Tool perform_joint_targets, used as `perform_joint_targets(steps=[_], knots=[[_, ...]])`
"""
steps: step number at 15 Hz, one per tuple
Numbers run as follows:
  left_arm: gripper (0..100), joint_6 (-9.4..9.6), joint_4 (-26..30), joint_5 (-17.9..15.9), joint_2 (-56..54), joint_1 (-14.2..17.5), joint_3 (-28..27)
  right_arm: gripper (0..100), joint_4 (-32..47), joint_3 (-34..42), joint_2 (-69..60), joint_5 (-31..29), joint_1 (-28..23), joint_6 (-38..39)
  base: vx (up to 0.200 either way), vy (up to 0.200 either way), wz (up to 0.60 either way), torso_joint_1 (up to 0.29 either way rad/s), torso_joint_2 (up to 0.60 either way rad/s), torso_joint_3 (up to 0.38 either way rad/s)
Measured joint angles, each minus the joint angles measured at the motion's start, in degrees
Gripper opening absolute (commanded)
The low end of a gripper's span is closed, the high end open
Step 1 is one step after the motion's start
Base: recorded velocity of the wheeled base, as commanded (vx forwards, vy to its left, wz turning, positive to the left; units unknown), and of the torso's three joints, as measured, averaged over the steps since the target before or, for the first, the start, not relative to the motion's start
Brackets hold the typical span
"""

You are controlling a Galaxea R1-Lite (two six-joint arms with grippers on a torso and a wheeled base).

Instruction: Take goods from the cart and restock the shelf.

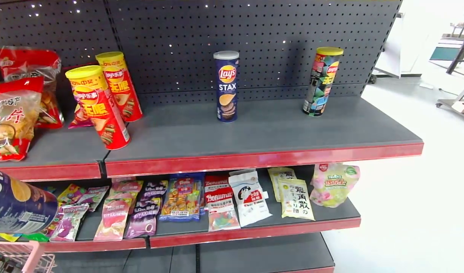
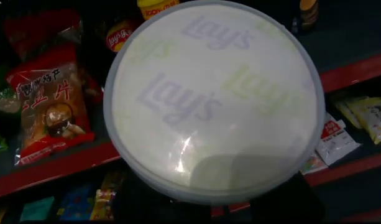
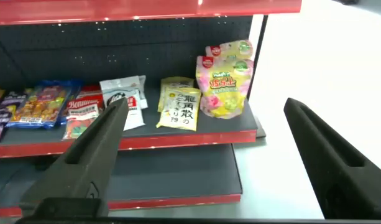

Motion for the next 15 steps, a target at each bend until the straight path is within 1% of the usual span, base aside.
perform_joint_targets(steps=[5,9,11,14,15], knots=[[0,-0.05,-0.09,-0.10,-0.57,0.01,0.82,100,0.00,0.00,0.00,0.02,-0.05,0.00,0.200,0.000,0.00,0.004,0.00,0.000],[0,-0.11,0.06,-0.82,-2.56,-0.13,1.55,100,0.02,0.00,0.02,0.13,0.00,-0.04,0.000,0.000,0.00,0.000,0.00,0.000],[0,-0.77,0.94,-2.49,-4.57,-0.33,1.55,100,0.02,-0.05,0.00,0.40,0.13,-0.17,0.000,0.000,0.00,0.000,0.00,0.000],[0,-5.42,6.52,-5.67,-6.89,-0.51,-0.88,100,-0.11,-0.55,0.16,4.32,0.02,-2.11,0.000,0.000,0.00,0.000,0.00,0.000],[0,-7.80,10.18,-7.11,-7.27,-0.68,-3.28,100,-0.33,-2.50,0.89,5.39,0.06,-2.00,0.000,0.000,0.00,0.000,0.00,0.000]])
